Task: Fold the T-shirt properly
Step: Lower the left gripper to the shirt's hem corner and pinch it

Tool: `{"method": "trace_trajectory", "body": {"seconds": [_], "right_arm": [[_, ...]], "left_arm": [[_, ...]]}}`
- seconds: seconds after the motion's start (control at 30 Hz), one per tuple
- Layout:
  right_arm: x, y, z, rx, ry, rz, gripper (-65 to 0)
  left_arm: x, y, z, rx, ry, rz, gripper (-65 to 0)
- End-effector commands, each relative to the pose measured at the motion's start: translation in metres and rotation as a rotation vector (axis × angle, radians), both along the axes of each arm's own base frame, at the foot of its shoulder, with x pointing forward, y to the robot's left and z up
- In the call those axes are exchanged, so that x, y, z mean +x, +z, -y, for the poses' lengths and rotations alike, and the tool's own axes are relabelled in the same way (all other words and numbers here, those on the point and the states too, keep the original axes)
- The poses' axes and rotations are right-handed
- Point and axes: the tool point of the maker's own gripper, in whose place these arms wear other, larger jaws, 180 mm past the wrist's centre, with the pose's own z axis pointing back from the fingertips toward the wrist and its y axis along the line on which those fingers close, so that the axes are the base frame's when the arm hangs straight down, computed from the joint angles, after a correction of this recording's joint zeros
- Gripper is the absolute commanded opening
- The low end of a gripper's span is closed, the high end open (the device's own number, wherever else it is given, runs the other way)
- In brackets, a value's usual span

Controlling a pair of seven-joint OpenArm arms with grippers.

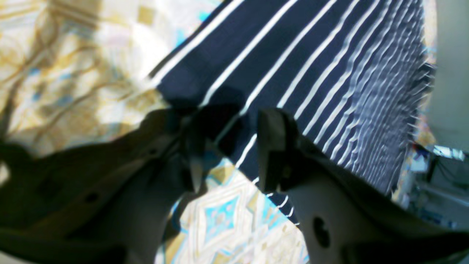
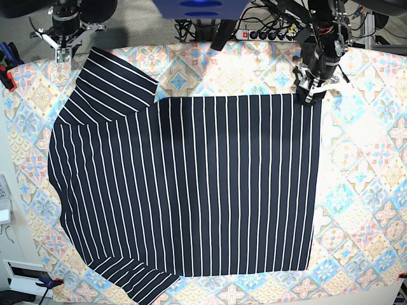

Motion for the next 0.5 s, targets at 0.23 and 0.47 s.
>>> {"method": "trace_trajectory", "body": {"seconds": [0.23,0.47], "right_arm": [[0.004,0.007,0.004,-0.020,0.010,0.025,-65.0],[0.005,0.008,0.004,-0.020,0.010,0.027,-65.0]], "left_arm": [[-0.014,-0.015,0.000,-0.013,0.003,-0.053,-41.2],[-0.029,-0.006,0.006,-0.043,0.016,-0.044,-41.2]]}}
